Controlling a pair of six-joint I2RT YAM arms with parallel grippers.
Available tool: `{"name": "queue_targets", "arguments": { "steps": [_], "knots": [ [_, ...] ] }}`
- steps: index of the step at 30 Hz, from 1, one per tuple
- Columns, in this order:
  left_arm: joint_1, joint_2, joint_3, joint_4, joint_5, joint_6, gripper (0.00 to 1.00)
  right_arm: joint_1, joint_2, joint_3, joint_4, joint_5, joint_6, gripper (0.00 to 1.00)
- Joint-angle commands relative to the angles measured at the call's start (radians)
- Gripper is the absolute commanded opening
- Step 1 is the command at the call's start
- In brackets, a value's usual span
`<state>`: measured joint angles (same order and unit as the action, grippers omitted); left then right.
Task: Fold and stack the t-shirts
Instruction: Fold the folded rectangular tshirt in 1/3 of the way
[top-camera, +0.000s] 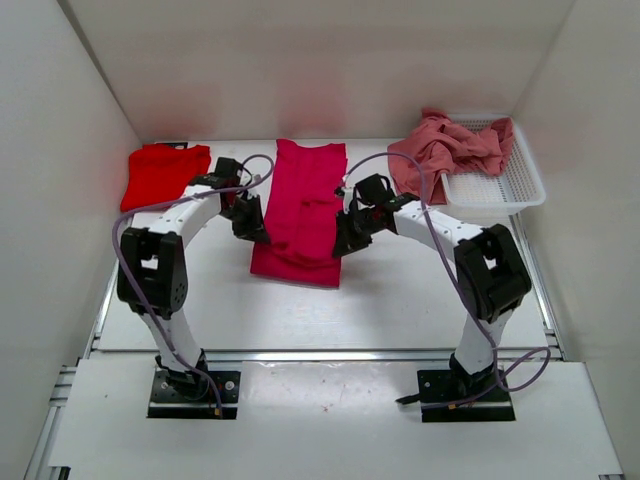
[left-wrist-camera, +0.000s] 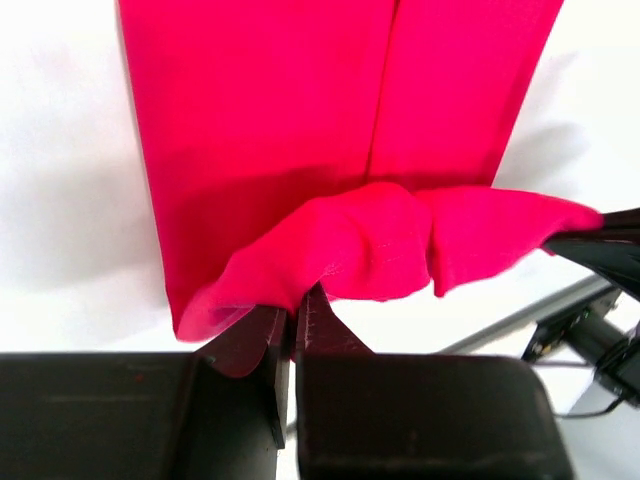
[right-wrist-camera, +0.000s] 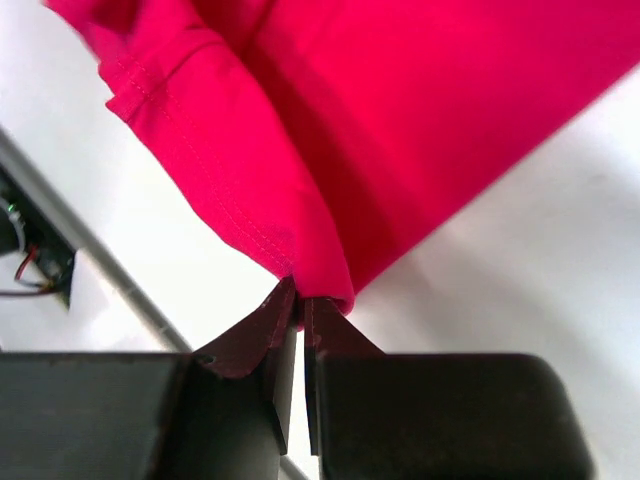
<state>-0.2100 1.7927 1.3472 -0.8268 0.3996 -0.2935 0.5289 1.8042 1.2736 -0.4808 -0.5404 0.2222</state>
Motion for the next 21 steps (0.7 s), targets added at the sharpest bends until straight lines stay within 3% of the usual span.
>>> {"name": "queue_targets", "arguments": {
  "steps": [1, 9, 19, 21],
  "knots": [
    [0.009, 0.026, 0.098, 0.046, -0.010, 0.014, 0.00, -0.029, 0.035, 0.078, 0.037, -0.003, -0.027, 0.00],
    [0.004, 0.125, 0.179, 0.055, -0.010, 0.007, 0.00, -0.049, 0.148, 0.207, 0.034, 0.033, -0.038, 0.00],
    [-0.002, 0.224, 0.268, 0.064, -0.016, 0.017, 0.01, -0.082, 0.218, 0.244, 0.008, 0.102, -0.050, 0.00],
    [-0.002, 0.230, 0.280, 0.069, -0.021, 0.024, 0.01, -0.086, 0.227, 0.248, 0.011, 0.106, -0.055, 0.14]
  ]
}}
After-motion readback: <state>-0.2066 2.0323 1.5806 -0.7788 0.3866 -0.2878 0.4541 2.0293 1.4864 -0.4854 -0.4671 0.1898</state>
